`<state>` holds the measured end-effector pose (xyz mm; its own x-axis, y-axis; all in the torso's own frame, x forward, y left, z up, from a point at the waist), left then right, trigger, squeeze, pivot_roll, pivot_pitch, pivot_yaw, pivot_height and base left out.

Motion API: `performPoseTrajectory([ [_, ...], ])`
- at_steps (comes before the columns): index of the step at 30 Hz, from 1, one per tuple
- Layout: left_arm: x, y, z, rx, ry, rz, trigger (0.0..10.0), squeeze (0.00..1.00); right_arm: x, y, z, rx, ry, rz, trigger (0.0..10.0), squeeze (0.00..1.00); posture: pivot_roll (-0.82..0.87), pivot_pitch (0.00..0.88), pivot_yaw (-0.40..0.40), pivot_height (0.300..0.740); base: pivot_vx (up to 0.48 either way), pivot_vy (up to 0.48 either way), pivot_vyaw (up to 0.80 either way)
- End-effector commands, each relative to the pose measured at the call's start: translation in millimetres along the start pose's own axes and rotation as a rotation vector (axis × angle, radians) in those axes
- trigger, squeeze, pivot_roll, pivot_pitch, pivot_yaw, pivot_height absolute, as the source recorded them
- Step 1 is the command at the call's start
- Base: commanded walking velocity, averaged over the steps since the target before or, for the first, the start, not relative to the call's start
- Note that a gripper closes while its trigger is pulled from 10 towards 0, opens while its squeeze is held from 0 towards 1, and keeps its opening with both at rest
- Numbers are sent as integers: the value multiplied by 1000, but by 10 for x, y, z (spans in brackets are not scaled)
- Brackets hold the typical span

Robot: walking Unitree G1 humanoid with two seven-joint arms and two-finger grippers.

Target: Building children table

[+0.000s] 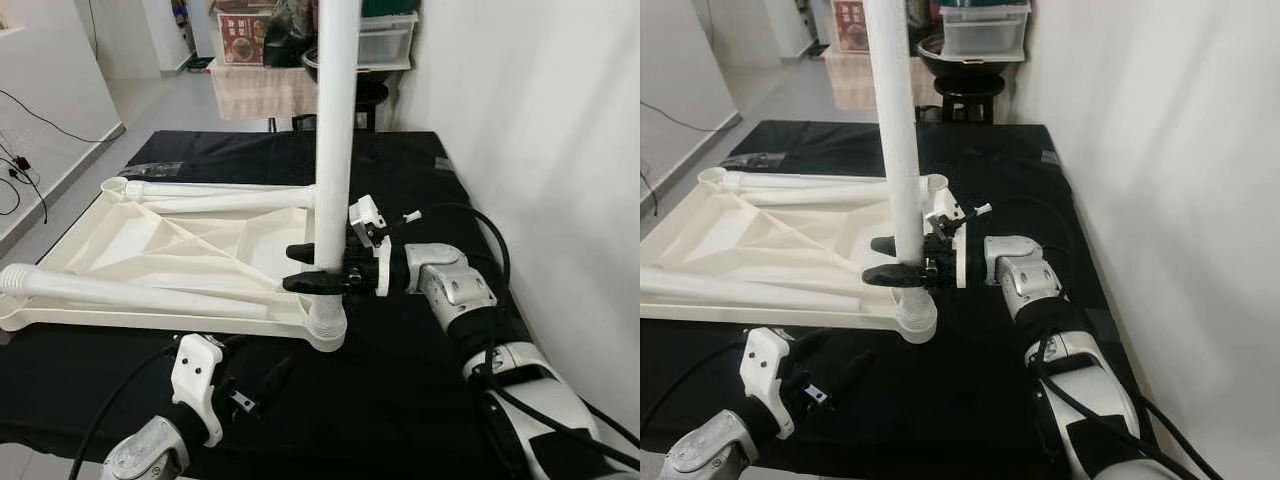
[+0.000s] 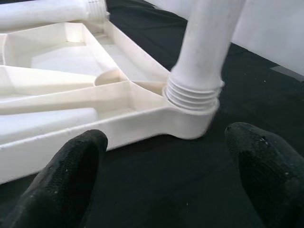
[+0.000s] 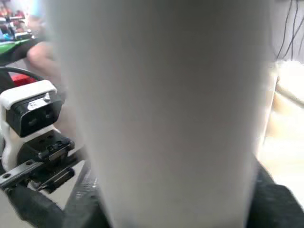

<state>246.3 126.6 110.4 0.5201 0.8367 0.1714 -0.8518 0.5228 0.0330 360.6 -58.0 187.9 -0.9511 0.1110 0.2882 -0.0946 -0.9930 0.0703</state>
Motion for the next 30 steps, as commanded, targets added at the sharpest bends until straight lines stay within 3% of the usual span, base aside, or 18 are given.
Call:
performPoseTrajectory([
  [1, -12, -6, -30, 7, 13, 0, 10000, 0, 7, -6, -19, 3, -17, 27, 0, 0, 12, 0, -13, 740, 0, 0, 0],
  [7, -28, 7, -25, 3, 19, -4, 10000, 0, -3, 252, -158, -2, -15, -39, 0, 0, -9, 0, -13, 740, 0, 0, 0],
  [9, -32, 20, -24, 2, 23, -7, 10000, 0, 1, 298, -306, -10, -40, -132, 0, 0, -8, 0, -22, 740, 0, 0, 0],
  [10, -27, 33, -23, 2, 23, -9, 10000, 0, -224, 222, -397, -89, -73, -458, 0, 0, -11, 1, -24, 740, 0, 0, 0],
  [11, -19, 43, -23, 3, 23, -10, 10000, 0, -366, 229, -465, -142, -99, -704, 0, 0, -15, 5, -21, 740, 0, 0, 0],
  [12, -19, 43, -23, 3, 23, -10, 10000, 0, -366, 229, -465, -142, -99, -704, 0, 0, -15, 5, -21, 740, 0, 0, 0],
  [13, -16, 53, -22, 3, 23, -11, 10000, 0, -296, 170, -677, -139, -157, -823, 0, 0, -21, 16, -16, 740, 0, 0, 0],
  [14, -13, 59, -21, 4, 23, -11, 10000, 0, -167, 63, -810, -140, -190, -840, 0, 0, -16, 16, -12, 740, 0, 0, 0],
  [15, -5, 63, -27, 7, 23, -12, 10000, 0, -5, -101, -902, -67, -147, -742, 0, 0, -25, 11, 0, 740, 0, 0, 0],
  [23, -4, 49, -16, 6, 23, -15, 10000, 0, -82, -126, -890, -34, -174, -704, 0, 0, -10, 17, -16, 740, 0, 0, 0],
  [24, 3, 51, -13, 4, 20, -6, 10000, 0, -81, -130, -861, -36, -168, -716, 10000, 0, -10, 17, -16, 740, 0, 0, 0],
  [25, 12, 47, -9, 3, 18, 4, 10000, 0, -96, -132, -797, -49, -153, -717, 10000, 945, -6, 16, -14, 740, 0, 0, 0],
  [26, 16, 44, -6, 2, 17, 8, 10000, 0, -99, -152, -740, -62, -156, -689, 10000, 1000, -6, 16, -14, 740, 0, 0, 0],
  [29, 16, 32, -4, 0, 19, 6, 10000, 0, -55, -217, -574, -95, -151, -604, 10000, 1000, -5, 14, -14, 740, 0, 0, 0],
  [30, 9, 24, -5, -1, 23, -1, 10000, 0, 40, -269, -419, -105, -97, -444, 10000, 1000, -7, 13, -13, 740, 0, 0, 0],
])
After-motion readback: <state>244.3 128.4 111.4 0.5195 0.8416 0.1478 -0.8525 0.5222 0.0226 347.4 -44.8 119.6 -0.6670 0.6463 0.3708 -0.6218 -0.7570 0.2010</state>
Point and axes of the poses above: a point about 5 cm out from each wrist's last joint towards the gripper, its own y axis pointing back from the gripper into the wrist, its own z axis along the axis of the wrist's last joint, x = y × z, the point moved 4 cm from there along -y, pointing out of the wrist towards the gripper, and after that the axes turned 15 degrees about -y, right-handed, at the moved point
